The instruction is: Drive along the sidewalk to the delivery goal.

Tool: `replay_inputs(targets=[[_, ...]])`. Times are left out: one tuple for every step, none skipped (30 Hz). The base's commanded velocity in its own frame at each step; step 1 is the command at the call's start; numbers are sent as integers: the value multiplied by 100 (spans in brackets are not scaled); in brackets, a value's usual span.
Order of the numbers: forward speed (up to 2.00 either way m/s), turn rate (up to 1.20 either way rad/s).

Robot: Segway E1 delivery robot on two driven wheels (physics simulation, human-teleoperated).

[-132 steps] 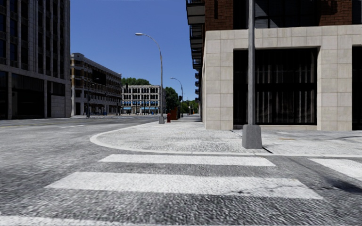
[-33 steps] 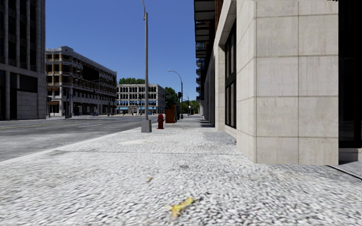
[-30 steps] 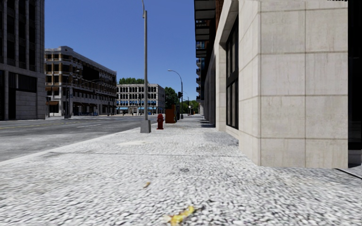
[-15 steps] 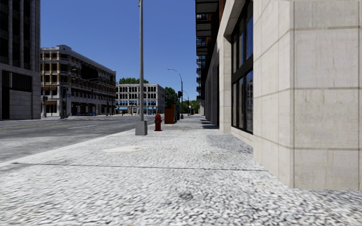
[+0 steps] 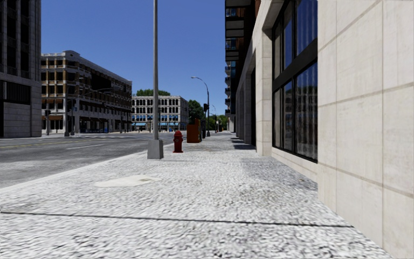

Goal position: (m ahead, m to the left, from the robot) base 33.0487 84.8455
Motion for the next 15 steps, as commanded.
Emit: replay_inputs(targets=[[158,0],[158,0],[158,0],[158,0],[158,0],[158,0],[158,0],[158,0],[158,0],[158,0],[158,0],[158,0],[158,0],[158,0],[160,0]])
